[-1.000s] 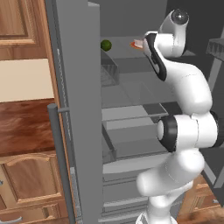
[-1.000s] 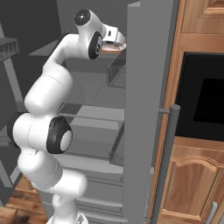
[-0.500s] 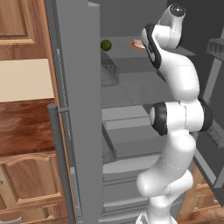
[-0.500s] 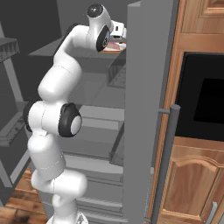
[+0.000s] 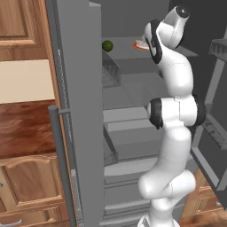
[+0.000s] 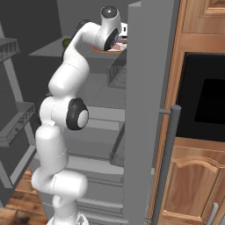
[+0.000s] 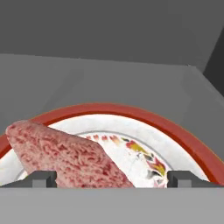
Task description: Retrieve the steak from the fridge and place it on the cutting board.
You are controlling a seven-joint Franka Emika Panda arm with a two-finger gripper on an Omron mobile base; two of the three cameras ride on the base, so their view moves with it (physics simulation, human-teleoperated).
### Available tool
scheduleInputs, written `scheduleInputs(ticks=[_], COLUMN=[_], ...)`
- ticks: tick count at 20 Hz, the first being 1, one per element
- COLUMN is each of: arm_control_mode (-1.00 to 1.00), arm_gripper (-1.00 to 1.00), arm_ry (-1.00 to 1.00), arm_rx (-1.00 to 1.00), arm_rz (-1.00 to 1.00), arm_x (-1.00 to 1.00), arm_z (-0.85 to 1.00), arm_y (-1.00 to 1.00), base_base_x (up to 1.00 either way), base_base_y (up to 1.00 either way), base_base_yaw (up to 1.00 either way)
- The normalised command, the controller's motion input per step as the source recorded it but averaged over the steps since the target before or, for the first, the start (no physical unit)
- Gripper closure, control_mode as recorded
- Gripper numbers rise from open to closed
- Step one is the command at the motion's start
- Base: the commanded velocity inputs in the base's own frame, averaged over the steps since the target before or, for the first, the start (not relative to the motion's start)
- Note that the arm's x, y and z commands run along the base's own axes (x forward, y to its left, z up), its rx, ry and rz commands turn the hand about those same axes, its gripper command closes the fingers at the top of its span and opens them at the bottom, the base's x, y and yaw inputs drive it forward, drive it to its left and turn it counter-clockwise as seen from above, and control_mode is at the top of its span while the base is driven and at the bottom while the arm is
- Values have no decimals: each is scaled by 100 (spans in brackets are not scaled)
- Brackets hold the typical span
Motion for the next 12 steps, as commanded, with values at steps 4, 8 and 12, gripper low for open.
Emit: scheduleInputs(ticks=[4, 8, 12], arm_control_mode=[-100, -100, -100], arm_gripper=[-100, -100, -100], arm_ry=[14, 15, 13], arm_rx=[0, 0, 0], arm_rz=[9, 8, 6], arm_x=[17, 13, 2], arm_z=[0, -7, -19], arm_y=[0, 0, 0], base_base_x=[0, 0, 0], base_base_y=[0, 0, 0], base_base_yaw=[0, 0, 0])
